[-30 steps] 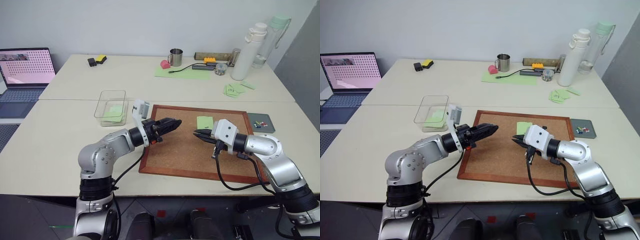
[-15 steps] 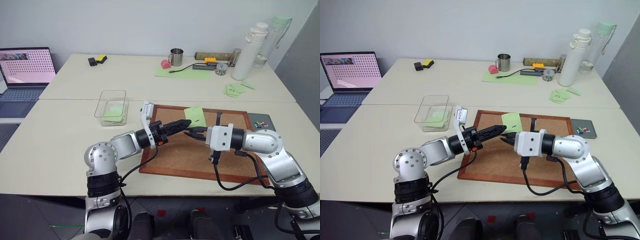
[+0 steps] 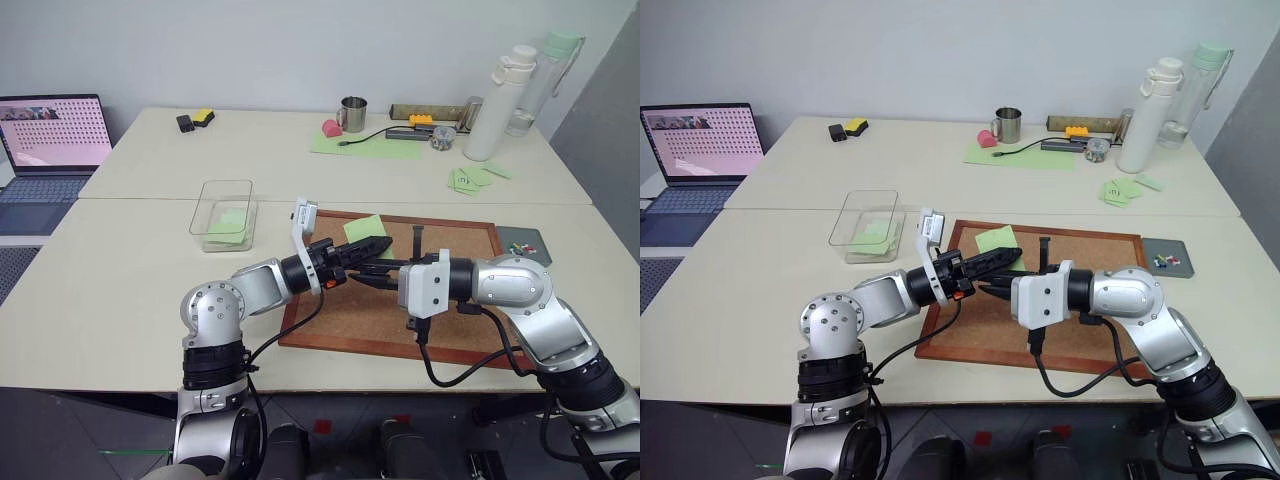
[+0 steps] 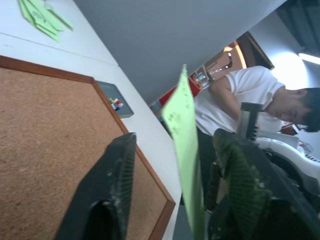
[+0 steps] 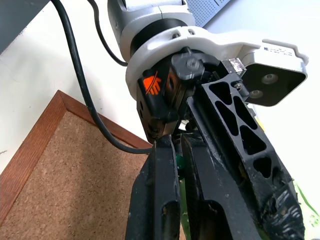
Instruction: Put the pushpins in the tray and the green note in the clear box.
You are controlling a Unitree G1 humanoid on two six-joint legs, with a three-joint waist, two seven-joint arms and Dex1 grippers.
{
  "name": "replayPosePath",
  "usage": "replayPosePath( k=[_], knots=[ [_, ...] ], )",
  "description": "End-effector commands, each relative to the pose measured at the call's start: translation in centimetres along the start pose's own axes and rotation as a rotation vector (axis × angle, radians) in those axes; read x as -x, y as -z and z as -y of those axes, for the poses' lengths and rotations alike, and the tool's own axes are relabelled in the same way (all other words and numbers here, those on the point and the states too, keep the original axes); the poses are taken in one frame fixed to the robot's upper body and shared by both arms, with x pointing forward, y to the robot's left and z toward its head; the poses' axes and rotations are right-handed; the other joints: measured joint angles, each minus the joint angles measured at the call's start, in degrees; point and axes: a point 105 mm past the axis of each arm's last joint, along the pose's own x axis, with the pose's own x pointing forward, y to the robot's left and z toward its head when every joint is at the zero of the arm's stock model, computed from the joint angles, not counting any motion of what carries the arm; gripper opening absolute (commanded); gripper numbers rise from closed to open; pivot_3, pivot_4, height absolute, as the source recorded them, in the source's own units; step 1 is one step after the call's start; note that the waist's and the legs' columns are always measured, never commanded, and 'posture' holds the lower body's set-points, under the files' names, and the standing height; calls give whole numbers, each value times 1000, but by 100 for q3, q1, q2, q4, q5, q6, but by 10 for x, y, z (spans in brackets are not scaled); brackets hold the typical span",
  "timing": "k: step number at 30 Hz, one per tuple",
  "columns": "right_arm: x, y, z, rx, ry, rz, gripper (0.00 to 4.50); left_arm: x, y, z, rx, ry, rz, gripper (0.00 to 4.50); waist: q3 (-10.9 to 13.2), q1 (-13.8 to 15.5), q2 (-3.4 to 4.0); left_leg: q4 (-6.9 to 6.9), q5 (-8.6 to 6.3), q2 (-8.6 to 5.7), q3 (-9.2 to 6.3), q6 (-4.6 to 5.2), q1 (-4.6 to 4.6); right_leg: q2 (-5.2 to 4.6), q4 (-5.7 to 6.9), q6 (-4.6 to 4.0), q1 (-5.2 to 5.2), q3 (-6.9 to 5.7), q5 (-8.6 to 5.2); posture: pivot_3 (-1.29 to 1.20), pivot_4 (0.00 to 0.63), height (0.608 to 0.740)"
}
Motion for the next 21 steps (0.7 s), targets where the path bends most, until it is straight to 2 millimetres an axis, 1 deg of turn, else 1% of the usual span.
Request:
replayPosePath(
  k=[1,5,6,9,13,15,18,21],
  knots=[
    [5,-7,10,54,23,13,0,1,-5,14,-34,59,11,1618,0,0,0,0,0,0,0,0,0,0,0,0,0,0,0,0,150,740],
    [6,-6,11,53,26,8,0,2,-5,13,-33,60,5,781,0,0,0,0,0,0,1,0,0,0,0,0,0,1,0,0,150,740],
    [7,-6,11,53,26,7,0,2,-5,13,-34,60,4,671,0,0,0,0,0,0,1,0,0,0,0,0,0,1,0,0,150,740],
    [8,-5,11,52,29,2,0,2,-5,13,-35,59,1,106,0,0,0,0,0,0,0,0,0,0,0,0,0,0,0,0,150,740],
    [10,-2,12,53,31,-8,0,3,-4,12,-48,54,-15,51,0,1,0,0,0,0,1,0,0,-1,0,0,0,0,0,0,150,740],
    [10,-3,14,57,36,-7,0,5,-3,4,-70,12,-20,51,0,0,0,0,0,0,0,0,0,-1,0,0,0,0,0,0,150,740],
    [11,-7,17,59,45,0,0,8,-7,-17,-119,-93,-29,51,0,1,0,-1,0,0,1,0,1,0,0,-1,0,0,0,0,150,740],
    [12,-12,19,55,57,8,0,10,-2,-21,-210,-95,-102,51,0,2,0,0,0,-1,2,0,1,0,0,-1,0,1,0,0,150,740]
  ],
)
